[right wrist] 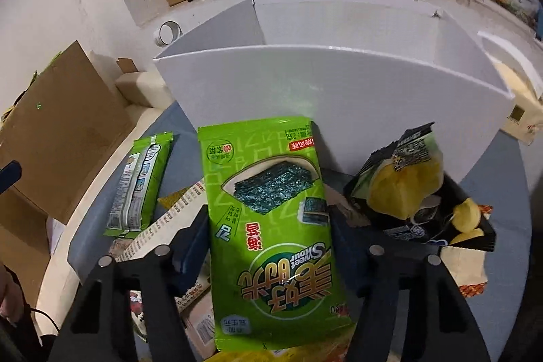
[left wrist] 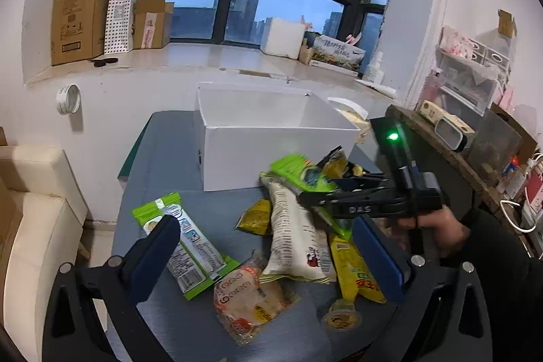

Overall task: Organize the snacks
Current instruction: 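Grasp the green seaweed snack bag with the right gripper and lift, then carry the seaweed bag to the box while left gripper grasps white long bag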

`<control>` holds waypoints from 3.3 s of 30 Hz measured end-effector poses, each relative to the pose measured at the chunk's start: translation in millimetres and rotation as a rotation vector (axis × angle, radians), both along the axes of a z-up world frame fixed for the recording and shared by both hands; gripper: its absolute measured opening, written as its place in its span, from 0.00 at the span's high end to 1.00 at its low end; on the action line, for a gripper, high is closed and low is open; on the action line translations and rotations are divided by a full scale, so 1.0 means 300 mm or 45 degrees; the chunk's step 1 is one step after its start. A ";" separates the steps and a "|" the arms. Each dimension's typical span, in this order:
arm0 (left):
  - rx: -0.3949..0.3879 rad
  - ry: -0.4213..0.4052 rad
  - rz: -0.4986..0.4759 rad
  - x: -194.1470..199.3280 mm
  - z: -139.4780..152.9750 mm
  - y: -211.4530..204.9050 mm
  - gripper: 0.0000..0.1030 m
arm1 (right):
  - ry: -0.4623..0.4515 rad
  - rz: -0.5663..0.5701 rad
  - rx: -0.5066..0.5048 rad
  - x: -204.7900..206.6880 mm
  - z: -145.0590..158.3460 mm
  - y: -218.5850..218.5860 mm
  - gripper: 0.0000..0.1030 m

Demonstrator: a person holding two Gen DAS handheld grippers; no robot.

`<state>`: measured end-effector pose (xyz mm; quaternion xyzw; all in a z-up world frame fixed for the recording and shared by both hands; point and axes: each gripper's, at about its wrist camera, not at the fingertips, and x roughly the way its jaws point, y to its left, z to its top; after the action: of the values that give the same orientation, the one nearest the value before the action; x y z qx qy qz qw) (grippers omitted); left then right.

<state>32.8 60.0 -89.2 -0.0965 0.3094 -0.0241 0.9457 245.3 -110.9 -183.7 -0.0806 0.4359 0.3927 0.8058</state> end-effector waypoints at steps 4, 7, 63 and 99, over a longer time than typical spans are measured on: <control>0.008 0.029 0.006 0.013 -0.013 0.003 0.00 | -0.041 -0.026 0.010 -0.018 0.034 -0.020 0.33; 0.027 0.047 -0.028 0.032 -0.022 -0.012 0.00 | -0.079 -0.049 0.018 -0.030 0.073 -0.035 0.33; 0.021 0.085 -0.027 0.561 0.243 -0.034 0.62 | -0.250 -0.301 0.205 -0.022 0.409 -0.275 0.33; 0.212 0.082 0.094 0.677 0.176 0.017 0.00 | -0.254 -0.309 0.345 0.243 0.502 -0.150 0.00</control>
<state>235.8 65.1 -36.3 -0.0296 0.3370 0.0397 0.9402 318.1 -156.0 -33.1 0.0430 0.3035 0.3380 0.8898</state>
